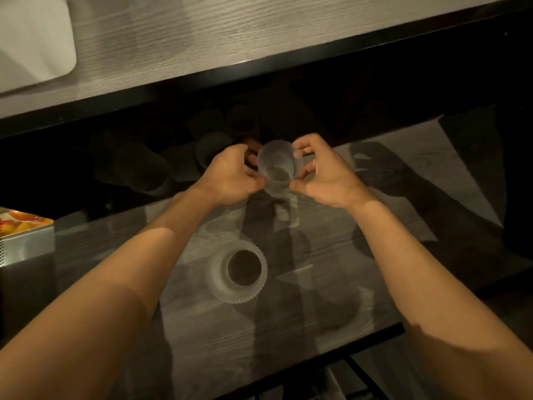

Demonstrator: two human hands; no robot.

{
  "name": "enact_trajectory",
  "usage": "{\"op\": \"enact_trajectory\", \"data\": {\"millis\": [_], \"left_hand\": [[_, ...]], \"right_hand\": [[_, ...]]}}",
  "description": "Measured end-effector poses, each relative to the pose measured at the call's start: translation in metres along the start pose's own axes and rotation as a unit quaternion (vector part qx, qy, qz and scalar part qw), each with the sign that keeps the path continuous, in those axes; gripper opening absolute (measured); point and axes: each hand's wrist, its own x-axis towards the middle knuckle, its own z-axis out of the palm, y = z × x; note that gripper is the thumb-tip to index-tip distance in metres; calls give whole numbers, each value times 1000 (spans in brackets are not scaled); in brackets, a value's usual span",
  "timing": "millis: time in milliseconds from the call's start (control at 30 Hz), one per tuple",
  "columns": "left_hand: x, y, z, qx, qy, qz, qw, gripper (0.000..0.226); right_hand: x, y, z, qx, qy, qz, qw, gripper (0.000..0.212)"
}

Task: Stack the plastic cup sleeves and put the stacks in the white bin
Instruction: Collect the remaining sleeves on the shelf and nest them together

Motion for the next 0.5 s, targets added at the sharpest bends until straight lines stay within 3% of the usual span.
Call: {"op": "enact_trajectory", "data": {"millis": [200, 367, 500], "left_hand": [[0, -13, 13, 71, 47, 46, 995, 53], [8, -6, 12, 96, 48, 30, 994, 42], [10, 3, 13, 176, 32, 5, 984, 37]], "right_hand": [[0, 6, 13, -42, 6, -7, 999, 62], [7, 2, 10, -68, 34, -17, 997, 59], [14, 5, 8, -124, 9, -2, 992, 64]]}}
